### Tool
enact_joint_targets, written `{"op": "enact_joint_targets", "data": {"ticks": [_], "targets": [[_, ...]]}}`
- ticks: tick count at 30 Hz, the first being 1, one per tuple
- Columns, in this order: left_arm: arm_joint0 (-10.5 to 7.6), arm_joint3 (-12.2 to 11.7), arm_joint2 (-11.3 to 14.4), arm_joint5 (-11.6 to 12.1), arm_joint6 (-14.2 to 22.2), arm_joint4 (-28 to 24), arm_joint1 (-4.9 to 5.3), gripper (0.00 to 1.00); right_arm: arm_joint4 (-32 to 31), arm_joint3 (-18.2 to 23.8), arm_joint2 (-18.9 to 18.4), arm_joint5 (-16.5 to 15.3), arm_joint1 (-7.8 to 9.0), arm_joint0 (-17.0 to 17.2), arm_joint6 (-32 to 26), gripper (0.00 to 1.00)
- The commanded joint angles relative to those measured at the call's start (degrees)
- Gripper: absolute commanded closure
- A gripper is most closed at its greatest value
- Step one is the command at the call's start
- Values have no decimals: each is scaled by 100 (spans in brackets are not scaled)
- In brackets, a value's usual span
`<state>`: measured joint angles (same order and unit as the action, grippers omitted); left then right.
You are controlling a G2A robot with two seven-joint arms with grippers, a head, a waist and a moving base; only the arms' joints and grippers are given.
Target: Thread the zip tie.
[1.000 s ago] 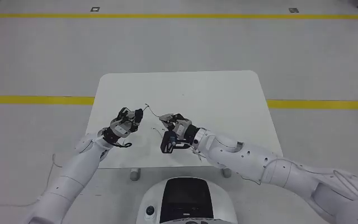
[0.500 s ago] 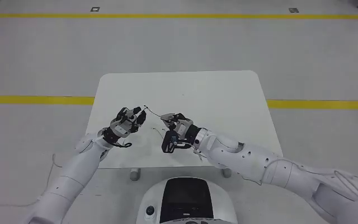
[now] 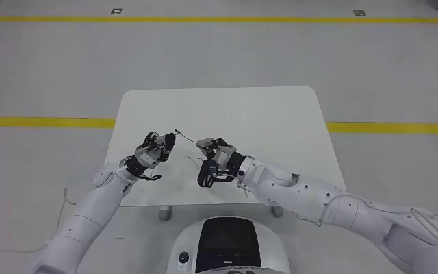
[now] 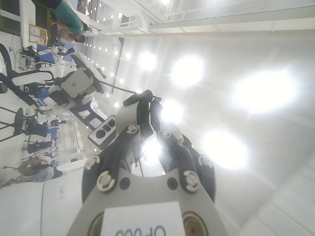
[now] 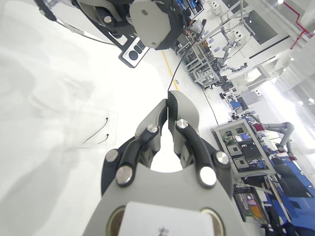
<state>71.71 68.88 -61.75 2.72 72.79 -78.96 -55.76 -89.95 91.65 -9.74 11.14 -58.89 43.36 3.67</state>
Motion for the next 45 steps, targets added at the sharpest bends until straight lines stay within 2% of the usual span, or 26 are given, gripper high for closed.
{"op": "enact_joint_targets", "data": {"ticks": [1, 5, 6, 19, 21, 22, 31, 35, 45], "targets": [[0, 0, 0, 0, 0, 0, 0, 94, 0, 10, 0, -27, 7, -1, 6, 100], [0, 0, 0, 0, 0, 0, 0, 88, 0, 24, 0, -61, 20, -13, 2, 100], [0, 0, 0, 0, 0, 0, 0, 84, 0, 29, 0, -68, 23, -17, 0, 100], [0, 0, 0, 0, 0, 0, 0, 88, 0, 94, 0, -355, 44, -113, -3, 100], [0, 0, 0, 0, 0, 0, 0, 98, 0, 98, 0, -409, 46, -121, -21, 100], [0, 0, 0, 0, 0, 0, 0, 100, 0, 101, 0, -426, 46, -121, -33, 100], [0, 0, 0, 0, 0, 0, 0, 100, 0, 109, 0, -620, 55, -140, -239, 100], [0, 0, 0, 0, 0, 0, 0, 100, 0, 159, 0, -856, 66, -193, -408, 100], [0, 0, 0, 0, 0, 0, 0, 100, 0, 535, 0, -1877, 72, -421, -1322, 100]]}}
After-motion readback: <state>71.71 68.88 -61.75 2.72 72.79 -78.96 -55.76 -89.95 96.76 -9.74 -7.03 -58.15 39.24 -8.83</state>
